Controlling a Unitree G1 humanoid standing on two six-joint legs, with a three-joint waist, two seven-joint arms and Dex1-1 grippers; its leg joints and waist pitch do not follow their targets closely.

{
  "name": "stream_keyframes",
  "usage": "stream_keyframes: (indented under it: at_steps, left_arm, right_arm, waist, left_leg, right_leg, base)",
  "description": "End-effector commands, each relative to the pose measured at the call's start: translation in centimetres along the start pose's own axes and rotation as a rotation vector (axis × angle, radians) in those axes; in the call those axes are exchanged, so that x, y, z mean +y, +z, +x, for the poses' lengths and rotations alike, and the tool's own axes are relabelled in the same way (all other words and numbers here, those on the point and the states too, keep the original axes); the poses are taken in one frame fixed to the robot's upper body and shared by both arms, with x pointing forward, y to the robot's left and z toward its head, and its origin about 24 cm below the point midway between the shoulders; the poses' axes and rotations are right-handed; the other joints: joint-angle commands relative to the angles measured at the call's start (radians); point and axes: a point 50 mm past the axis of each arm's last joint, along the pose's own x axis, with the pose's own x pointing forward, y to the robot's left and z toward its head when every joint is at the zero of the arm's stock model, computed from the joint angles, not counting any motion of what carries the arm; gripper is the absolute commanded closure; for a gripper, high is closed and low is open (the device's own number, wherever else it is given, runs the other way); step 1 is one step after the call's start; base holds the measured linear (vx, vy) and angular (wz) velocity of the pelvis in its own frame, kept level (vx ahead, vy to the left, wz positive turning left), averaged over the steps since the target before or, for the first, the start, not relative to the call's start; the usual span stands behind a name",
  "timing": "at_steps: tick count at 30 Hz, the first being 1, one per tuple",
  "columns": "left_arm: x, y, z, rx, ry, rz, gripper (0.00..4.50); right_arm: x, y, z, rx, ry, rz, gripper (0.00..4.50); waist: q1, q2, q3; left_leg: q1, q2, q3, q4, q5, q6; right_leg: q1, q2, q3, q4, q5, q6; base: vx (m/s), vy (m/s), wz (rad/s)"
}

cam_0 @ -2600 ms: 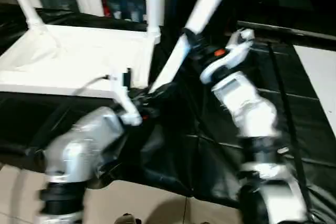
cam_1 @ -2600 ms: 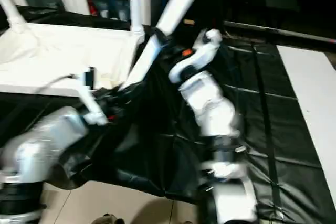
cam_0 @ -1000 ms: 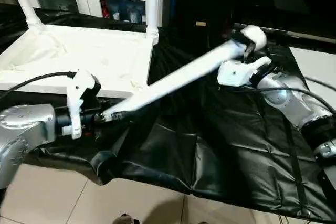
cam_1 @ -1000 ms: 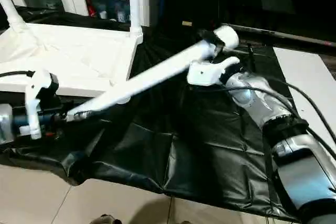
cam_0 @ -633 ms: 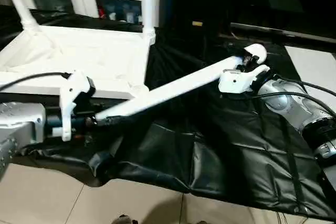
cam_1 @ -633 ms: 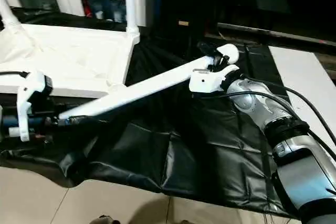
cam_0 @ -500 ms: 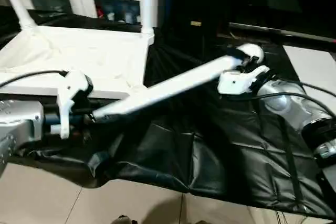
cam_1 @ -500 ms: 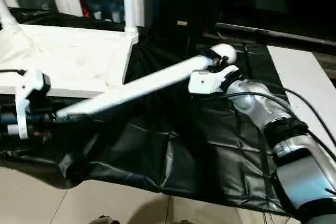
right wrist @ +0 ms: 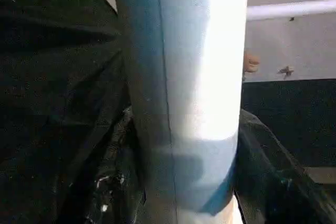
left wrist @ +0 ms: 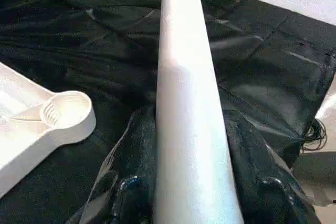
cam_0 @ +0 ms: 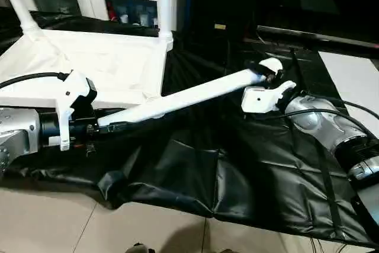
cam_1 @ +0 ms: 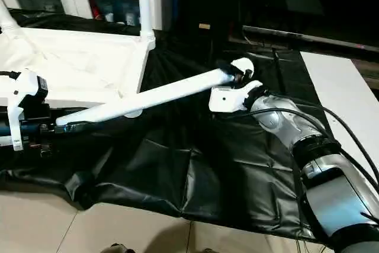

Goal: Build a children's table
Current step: Pick table leg

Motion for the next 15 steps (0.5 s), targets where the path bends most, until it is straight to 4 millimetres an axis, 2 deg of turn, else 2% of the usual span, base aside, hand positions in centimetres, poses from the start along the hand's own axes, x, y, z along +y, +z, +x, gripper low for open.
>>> stream_keyframes:
  at_steps: [1,2,4,6,7,8,10,14,15]
  left_arm:
    - [1.2,1.7,-0.9,-0.076,0.103,0.07,3.12]
    - [1.4,1.8,-1.0,-0.101,0.114,0.059,2.77]
    - [1.8,2.8,-1.6,-0.242,0.104,0.028,2.42]
    - [1.9,3.0,-2.1,-0.281,0.107,0.03,2.35]
    - [2.0,3.1,-2.2,-0.287,0.108,0.031,2.31]
    - [2.3,3.7,-3.3,-0.37,0.122,0.033,2.28]
    - [2.5,4.0,-3.8,-0.415,0.126,0.025,2.28]
    - [3.7,5.4,-6.4,-0.662,0.19,-0.011,2.28]
    - [4.2,5.8,-7.3,-0.763,0.226,-0.038,2.28]
  right_arm:
    - [0.7,-0.1,-0.3,-0.002,0.023,0.032,2.56]
    - [0.7,-0.1,-0.3,-0.001,0.021,0.038,2.57]
    - [0.7,-0.2,-0.4,0.005,0.017,0.054,2.59]
    - [0.7,-0.3,-0.4,0.007,0.016,0.059,2.62]
    - [0.7,-0.3,-0.4,0.007,0.015,0.059,2.63]
    - [0.7,-0.3,-0.4,0.007,0.016,0.063,2.64]
    - [0.7,-0.3,-0.4,0.007,0.016,0.065,2.64]
    - [0.6,-0.5,-0.3,0.02,0.001,0.139,2.64]
    - [0.6,-0.5,-0.3,0.031,-0.015,0.197,2.64]
  waist:
    - [-0.001,0.005,-0.071]
    - [0.0,0.007,-0.073]
    - [0.001,0.008,-0.073]
    - [-0.002,0.008,-0.074]
    - [-0.004,0.003,-0.074]
    - [-0.005,0.004,-0.073]
    - [-0.008,0.005,-0.073]
    - [-0.007,0.007,-0.074]
    - [-0.006,0.01,-0.075]
  left_leg:
    - [0.026,0.026,-0.002,-0.066,-0.244,-0.037]
    - [0.027,0.027,-0.003,-0.066,-0.24,-0.039]
    - [0.026,0.025,-0.002,-0.065,-0.236,-0.045]
    - [0.026,0.024,-0.003,-0.064,-0.246,-0.046]
    - [0.022,0.024,-0.004,-0.065,-0.242,-0.045]
    - [0.022,0.023,-0.004,-0.064,-0.244,-0.046]
    - [0.024,0.024,-0.003,-0.065,-0.255,-0.045]
    - [0.028,0.023,-0.001,-0.064,-0.266,-0.04]
    - [0.03,0.023,-0.002,-0.062,-0.266,-0.039]
  right_leg:
    - [0.044,-0.043,0.031,-0.069,-0.166,-0.185]
    - [0.045,-0.045,0.031,-0.066,-0.156,-0.188]
    - [0.047,-0.045,0.03,-0.065,-0.144,-0.195]
    - [0.047,-0.043,0.029,-0.065,-0.148,-0.193]
    - [0.051,-0.044,0.028,-0.065,-0.151,-0.19]
    - [0.048,-0.045,0.028,-0.066,-0.158,-0.187]
    - [0.046,-0.044,0.029,-0.067,-0.171,-0.188]
    - [0.044,-0.041,0.029,-0.066,-0.15,-0.204]
    - [0.044,-0.042,0.029,-0.064,-0.141,-0.208]
  base:
    - [0.0,0.0,0.0]
    - [0.0,0.0,0.0]
    - [0.0,0.0,0.0]
    - [0.0,0.0,0.0]
    - [0.0,0.0,0.0]
    - [0.0,0.0,0.0]
    - [0.0,0.0,0.0]
    - [0.0,0.0,0.0]
    - [0.0,0.0,0.0]
